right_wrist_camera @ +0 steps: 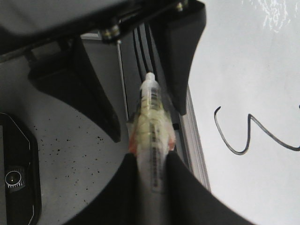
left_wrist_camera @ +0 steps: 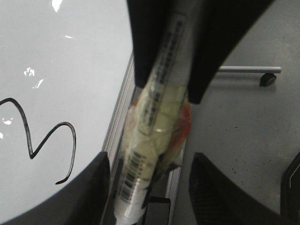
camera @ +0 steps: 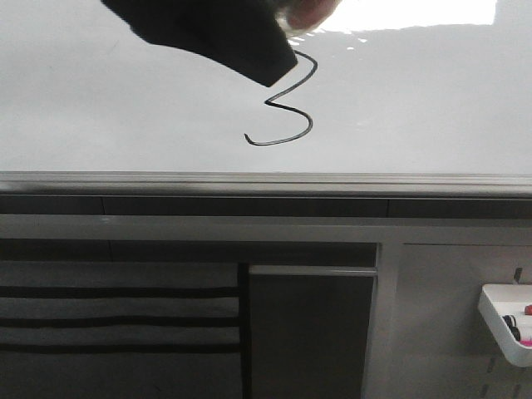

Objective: Write number 3 on whiteboard

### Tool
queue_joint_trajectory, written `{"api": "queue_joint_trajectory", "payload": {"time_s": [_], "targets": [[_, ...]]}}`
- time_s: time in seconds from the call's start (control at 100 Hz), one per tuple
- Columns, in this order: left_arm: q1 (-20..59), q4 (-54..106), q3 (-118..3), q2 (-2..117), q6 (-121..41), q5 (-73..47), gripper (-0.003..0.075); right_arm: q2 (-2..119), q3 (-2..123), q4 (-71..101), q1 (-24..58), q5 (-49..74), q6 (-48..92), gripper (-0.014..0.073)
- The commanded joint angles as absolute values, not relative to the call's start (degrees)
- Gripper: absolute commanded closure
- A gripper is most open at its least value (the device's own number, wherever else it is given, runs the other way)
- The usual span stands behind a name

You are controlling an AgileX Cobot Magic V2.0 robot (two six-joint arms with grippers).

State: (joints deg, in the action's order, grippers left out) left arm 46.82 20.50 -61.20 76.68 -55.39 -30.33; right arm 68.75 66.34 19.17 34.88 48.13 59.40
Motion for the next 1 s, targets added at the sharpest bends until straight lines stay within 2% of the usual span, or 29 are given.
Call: {"api": "queue_joint_trajectory", "payload": {"time_s": [0.0, 0.46, 0.99], "targets": [[47.21, 21.67, -63.48, 75.27, -55.78, -28.0, 0.0375, 67.39, 67.84, 19.93, 34.91, 45.27, 60.11, 0.0594], [47.21, 20.42, -64.11, 74.67, -55.78, -29.61, 0.0554, 67.39, 67.84, 17.52, 34.91, 45.53, 60.11, 0.0594], [47.21, 20.42, -64.11, 74.67, -55.78, -29.41, 0.0651, 67.39, 67.84, 17.52, 34.91, 45.4, 60.11, 0.0594]]}}
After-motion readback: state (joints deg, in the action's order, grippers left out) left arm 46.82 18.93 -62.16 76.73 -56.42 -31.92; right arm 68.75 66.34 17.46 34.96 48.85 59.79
